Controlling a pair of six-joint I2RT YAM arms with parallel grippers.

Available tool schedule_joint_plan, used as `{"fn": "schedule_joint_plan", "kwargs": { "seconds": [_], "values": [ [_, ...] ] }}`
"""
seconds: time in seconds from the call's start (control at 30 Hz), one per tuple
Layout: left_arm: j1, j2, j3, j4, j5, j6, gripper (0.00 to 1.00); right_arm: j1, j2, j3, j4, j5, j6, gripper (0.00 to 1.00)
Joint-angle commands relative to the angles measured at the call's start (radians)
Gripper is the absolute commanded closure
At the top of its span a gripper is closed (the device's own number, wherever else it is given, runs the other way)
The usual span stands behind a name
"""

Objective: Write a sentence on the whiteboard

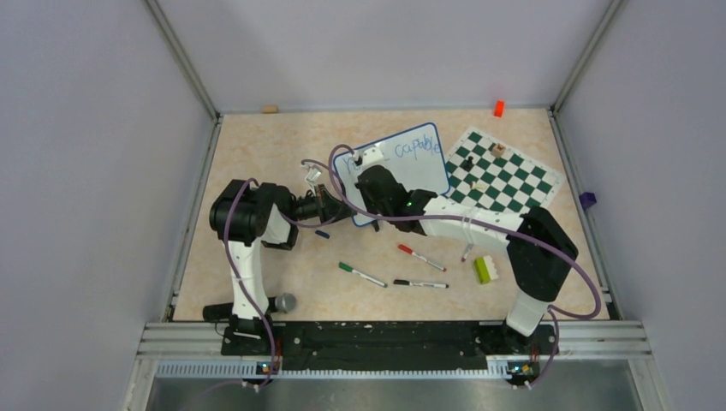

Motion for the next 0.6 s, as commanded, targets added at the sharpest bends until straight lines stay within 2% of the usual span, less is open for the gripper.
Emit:
{"fn": "schedule_joint_plan", "kwargs": {
  "seconds": [0.0, 0.3, 0.57],
  "values": [
    [-0.001, -0.024, 0.003, 0.095, 0.055, 0.016, 0.94, 0.004, 0.010, 0.013, -0.045, 0.058, -0.006, 1.00],
    [0.001, -0.027, 0.002, 0.095, 0.055, 0.018, 0.94, 0.004, 0.006, -0.006, -0.052, -0.016, -0.002, 1.00],
    [0.001, -0.028, 0.002, 0.095, 0.056, 0.017, 0.94, 0.004, -0.011, -0.019, 0.031, -0.074, -0.010, 1.00]
  ]
}}
